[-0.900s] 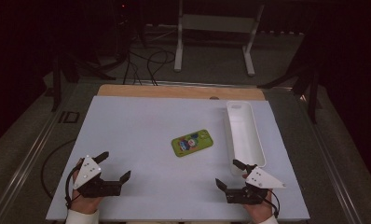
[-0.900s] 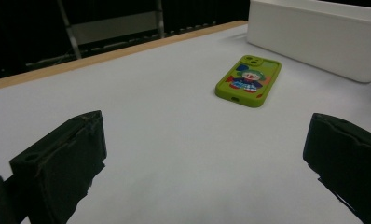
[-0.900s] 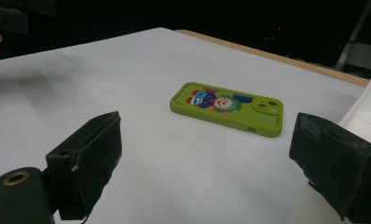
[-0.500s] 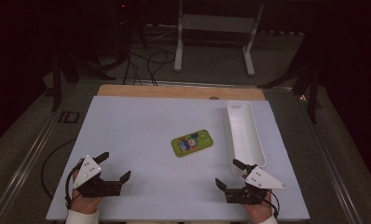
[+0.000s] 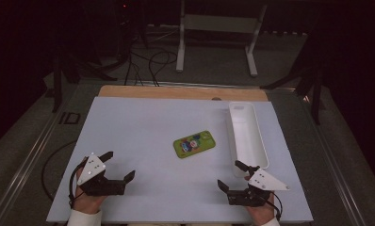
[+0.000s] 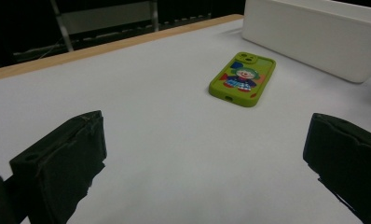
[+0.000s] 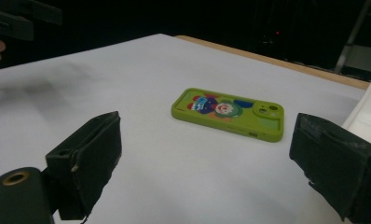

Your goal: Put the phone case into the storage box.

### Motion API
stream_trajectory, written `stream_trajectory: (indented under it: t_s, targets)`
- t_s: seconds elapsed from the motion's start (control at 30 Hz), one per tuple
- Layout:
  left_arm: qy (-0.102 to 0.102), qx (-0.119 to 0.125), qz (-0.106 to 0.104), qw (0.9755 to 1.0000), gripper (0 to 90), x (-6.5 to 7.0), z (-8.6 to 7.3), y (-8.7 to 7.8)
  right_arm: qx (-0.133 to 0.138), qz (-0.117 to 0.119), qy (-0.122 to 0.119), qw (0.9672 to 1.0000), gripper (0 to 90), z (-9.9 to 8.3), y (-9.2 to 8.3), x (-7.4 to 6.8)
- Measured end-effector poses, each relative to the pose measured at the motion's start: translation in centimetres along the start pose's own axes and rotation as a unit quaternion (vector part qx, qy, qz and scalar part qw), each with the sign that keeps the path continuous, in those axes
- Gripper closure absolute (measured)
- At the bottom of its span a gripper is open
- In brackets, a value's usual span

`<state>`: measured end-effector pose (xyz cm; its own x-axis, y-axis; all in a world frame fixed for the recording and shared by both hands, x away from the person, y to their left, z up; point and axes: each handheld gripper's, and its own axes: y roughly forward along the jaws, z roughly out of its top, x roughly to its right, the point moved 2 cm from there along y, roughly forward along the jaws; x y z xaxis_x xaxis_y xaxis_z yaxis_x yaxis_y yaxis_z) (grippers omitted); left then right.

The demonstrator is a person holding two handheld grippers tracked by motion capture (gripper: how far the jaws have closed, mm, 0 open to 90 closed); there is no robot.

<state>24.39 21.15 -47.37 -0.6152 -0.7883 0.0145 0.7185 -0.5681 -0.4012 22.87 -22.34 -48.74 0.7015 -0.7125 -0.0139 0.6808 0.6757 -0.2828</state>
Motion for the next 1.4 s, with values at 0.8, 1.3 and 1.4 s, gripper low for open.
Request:
stream_trajectory:
  t_s: [0.8, 1.3, 1.4]
  targets:
    - [0.027, -0.04, -0.017, 0.9987, 0.0, 0.7, 2.9, 2.8, 0.008, 0.0, 0.013, 0.9999, 8.9, 0.0, -0.1, 0.1]
    - [0.021, -0.045, -0.037, 0.9981, 0.0, 0.5, 4.2, 4.3, 0.008, -0.002, 0.015, 0.9999, 8.9, -0.1, -0.1, 0.2]
    - [0.022, -0.047, -0.04, 0.9979, 0.0, 0.6, 4.5, 4.7, 0.009, -0.002, 0.016, 0.9998, 8.9, -0.1, -0.1, 0.2]
